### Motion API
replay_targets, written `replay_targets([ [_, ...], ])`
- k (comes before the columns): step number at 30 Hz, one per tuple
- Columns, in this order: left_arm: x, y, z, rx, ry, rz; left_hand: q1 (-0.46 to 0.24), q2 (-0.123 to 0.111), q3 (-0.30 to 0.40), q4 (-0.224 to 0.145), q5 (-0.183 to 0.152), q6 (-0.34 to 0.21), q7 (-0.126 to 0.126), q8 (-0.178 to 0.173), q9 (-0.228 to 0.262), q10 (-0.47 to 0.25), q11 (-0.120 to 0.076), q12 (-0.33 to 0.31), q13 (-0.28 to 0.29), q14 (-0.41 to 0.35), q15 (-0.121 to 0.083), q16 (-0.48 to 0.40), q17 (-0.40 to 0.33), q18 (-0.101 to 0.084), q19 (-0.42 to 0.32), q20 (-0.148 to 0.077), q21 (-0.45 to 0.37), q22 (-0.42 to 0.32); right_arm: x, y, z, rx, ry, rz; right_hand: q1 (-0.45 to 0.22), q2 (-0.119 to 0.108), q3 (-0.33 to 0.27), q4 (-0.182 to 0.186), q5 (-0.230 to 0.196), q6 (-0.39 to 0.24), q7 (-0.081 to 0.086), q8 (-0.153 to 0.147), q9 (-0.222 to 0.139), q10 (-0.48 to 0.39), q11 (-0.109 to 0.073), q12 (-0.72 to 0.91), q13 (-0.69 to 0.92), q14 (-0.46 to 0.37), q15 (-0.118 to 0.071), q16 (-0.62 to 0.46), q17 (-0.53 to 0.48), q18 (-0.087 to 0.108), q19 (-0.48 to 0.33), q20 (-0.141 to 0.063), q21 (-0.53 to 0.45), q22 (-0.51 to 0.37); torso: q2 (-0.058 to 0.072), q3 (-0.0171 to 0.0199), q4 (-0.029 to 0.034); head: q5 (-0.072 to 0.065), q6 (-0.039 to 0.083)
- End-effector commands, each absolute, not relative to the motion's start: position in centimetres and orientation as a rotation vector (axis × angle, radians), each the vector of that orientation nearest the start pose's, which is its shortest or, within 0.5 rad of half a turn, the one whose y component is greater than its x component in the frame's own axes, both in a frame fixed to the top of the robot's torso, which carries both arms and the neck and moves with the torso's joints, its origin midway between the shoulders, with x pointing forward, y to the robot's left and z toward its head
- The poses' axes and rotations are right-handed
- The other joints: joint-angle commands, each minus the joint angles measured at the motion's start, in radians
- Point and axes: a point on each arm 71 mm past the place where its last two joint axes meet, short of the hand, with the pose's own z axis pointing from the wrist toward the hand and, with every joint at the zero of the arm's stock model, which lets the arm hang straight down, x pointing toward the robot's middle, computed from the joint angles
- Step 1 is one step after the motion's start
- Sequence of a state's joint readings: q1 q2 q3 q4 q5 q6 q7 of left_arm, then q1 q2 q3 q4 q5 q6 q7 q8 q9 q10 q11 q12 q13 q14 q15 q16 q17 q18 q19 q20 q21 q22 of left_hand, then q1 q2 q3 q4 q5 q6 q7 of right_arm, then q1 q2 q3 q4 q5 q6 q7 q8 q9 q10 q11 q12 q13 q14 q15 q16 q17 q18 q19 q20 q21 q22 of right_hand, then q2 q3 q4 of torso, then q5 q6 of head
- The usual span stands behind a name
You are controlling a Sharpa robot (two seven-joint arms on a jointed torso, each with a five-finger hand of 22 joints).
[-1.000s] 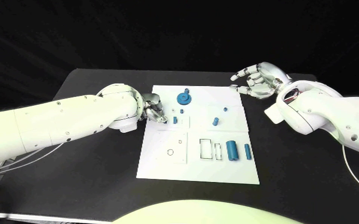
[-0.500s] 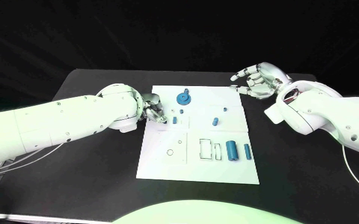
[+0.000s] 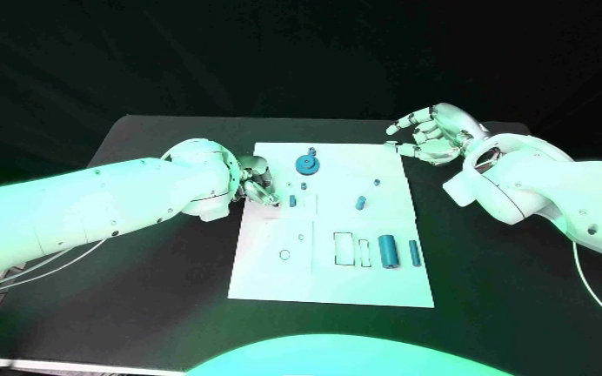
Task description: Assemble the parts on the task board
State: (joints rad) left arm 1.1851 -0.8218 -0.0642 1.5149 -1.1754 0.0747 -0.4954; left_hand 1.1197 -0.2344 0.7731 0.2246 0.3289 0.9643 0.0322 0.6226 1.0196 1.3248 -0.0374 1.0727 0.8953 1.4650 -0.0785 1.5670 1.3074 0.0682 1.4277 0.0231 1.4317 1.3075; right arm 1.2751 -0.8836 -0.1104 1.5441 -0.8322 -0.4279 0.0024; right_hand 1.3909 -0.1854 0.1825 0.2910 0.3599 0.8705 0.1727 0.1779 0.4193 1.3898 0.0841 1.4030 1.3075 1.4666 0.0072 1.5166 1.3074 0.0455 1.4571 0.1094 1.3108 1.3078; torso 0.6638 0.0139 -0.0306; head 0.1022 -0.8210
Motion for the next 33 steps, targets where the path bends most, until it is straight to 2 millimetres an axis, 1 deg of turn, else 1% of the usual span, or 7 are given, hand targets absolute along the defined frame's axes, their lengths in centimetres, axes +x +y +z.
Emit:
replay_targets([
  [1, 46.9, 20.72, -24.22, -0.11, 2.314, -0.391, -0.009, 0.001, 0.142, -0.145, 0.006, 0.011, -0.004, 0.004, -0.002, 0.01, -0.003, 0.006, 0.002, 0.106, -0.01, 0.004, 0.263, -0.011, 0.006, 0.002, 0.004, 0.003, 48.88, -22.23, -17.19, 0.41, 1.675, 0.931, -0.008, -0.001, -0.003, -0.004, 0.006, -0.004, -0.005, 0.002, -0.001, -0.002, -0.001, -0.003, 0.08, 0.077, 0.0, -0.003, 0.161, 0.015, -0.008, 0.0, -0.004, 0.09, 0.0, -0.0001, 0.0002, 0.0, 0.0],
  [12, 47.2, 20.78, -24.26, -0.137, 2.3, -0.395, -0.045, 0.006, 0.102, -0.122, -0.002, 0.021, -0.011, 0.0, -0.003, 0.019, -0.007, 0.005, 0.004, 0.106, -0.013, 0.004, 0.263, -0.012, 0.007, -0.001, 0.003, 0.005, 48.88, -22.23, -17.19, 0.41, 1.675, 0.931, -0.008, -0.001, -0.003, -0.004, 0.006, -0.004, -0.005, 0.002, -0.001, -0.002, -0.001, -0.003, 0.08, 0.077, 0.0, -0.003, 0.161, 0.015, -0.008, 0.0, -0.004, 0.09, 0.0, -0.0007, -0.0004, -0.002, 0.0],
  [23, 47.39, 20.88, -24.3, -0.155, 2.29, -0.394, -0.081, 0.014, 0.054, -0.082, -0.009, 0.028, -0.015, -0.005, -0.005, 0.019, -0.01, 0.002, 0.004, 0.106, -0.016, 0.004, 0.263, -0.012, 0.008, -0.004, 0.002, 0.006, 48.89, -22.24, -17.19, 0.41, 1.674, 0.931, -0.008, -0.001, -0.003, -0.004, 0.006, -0.004, -0.005, 0.002, -0.001, -0.002, -0.001, -0.003, 0.08, 0.077, 0.0, -0.003, 0.161, 0.015, -0.008, 0.0, -0.004, 0.09, 0.0, -0.0002, 0.0005, -0.004, -0.001],
  [30, 47.41, 20.94, -24.37, -0.153, 2.298, -0.39, -0.097, 0.009, 0.01, -0.058, -0.011, 0.034, -0.017, -0.009, -0.007, 0.019, -0.011, 0.003, 0.006, 0.106, -0.017, 0.004, 0.263, -0.012, 0.009, -0.005, 0.002, 0.007, 48.9, -22.25, -17.19, 0.411, 1.673, 0.93, -0.008, -0.001, -0.003, -0.004, 0.006, -0.004, -0.005, 0.002, -0.001, -0.002, -0.001, -0.003, 0.08, 0.077, 0.0, -0.003, 0.161, 0.015, -0.008, 0.0, -0.004, 0.09, 0.0, -0.0001, 0.0, -0.005, -0.003],
  [33, 47.44, 20.99, -24.39, -0.15, 2.298, -0.386, -0.099, 0.006, -0.001, -0.053, -0.011, 0.034, -0.017, -0.01, -0.007, 0.018, -0.011, 0.002, 0.005, 0.106, -0.017, 0.004, 0.263, -0.012, 0.008, -0.005, 0.001, 0.007, 48.9, -22.27, -17.19, 0.411, 1.673, 0.93, -0.009, -0.001, -0.002, -0.004, 0.006, -0.004, -0.005, 0.002, -0.001, -0.003, -0.001, -0.005, 0.078, 0.076, 0.0, -0.004, 0.159, 0.016, -0.009, 0.0, -0.007, 0.088, -0.001, -0.0003, 0.0005, -0.005, -0.003],
])
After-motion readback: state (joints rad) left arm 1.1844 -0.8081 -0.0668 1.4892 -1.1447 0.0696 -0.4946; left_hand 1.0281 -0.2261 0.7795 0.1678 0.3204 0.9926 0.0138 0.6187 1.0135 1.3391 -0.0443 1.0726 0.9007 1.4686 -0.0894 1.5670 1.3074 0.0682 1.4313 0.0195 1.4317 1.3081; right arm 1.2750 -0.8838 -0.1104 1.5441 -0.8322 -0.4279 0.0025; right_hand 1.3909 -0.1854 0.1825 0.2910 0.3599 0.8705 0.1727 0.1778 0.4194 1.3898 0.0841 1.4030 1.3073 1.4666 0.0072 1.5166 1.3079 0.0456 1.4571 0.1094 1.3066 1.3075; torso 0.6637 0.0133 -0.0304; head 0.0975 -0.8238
